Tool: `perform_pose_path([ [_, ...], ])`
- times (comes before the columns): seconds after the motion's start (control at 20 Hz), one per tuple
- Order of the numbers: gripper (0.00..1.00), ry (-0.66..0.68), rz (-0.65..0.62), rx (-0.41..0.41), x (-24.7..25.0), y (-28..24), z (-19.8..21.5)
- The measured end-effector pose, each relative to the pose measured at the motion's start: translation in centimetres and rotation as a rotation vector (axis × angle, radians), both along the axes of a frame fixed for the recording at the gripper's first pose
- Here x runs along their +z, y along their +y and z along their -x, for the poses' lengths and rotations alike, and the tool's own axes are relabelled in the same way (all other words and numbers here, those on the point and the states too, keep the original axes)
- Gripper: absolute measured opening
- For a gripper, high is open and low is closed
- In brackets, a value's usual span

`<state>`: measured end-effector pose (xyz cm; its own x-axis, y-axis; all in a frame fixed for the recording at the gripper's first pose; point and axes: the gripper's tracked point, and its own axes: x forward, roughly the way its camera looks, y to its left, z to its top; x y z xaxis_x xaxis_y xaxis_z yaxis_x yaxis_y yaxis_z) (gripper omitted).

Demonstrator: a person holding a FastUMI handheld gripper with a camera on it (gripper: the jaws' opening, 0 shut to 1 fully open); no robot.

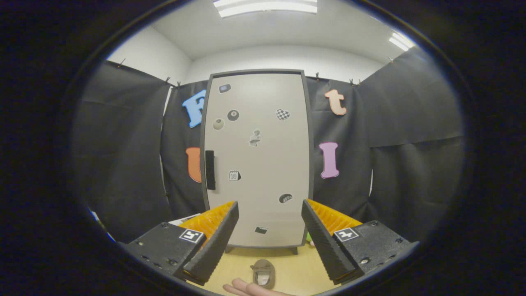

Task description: Open the shoe cabinet door, grab the shoes and put them into the shoe cabinet, then close the shoe cabinet door.

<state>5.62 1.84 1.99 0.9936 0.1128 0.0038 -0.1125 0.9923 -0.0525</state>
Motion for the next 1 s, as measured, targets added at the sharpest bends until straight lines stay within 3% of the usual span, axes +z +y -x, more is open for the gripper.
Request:
perform_pose_path([
  [0.3, 1.0, -0.033, 0.036, 0.124, 2.2, 8.1, -4.2],
  [0.5, 1.0, -0.071, 0.098, 0.165, 3.4, 13.6, -6.8],
  [1.0, 0.94, 0.078, 0.052, 0.125, 0.9, 19.5, -21.0],
])
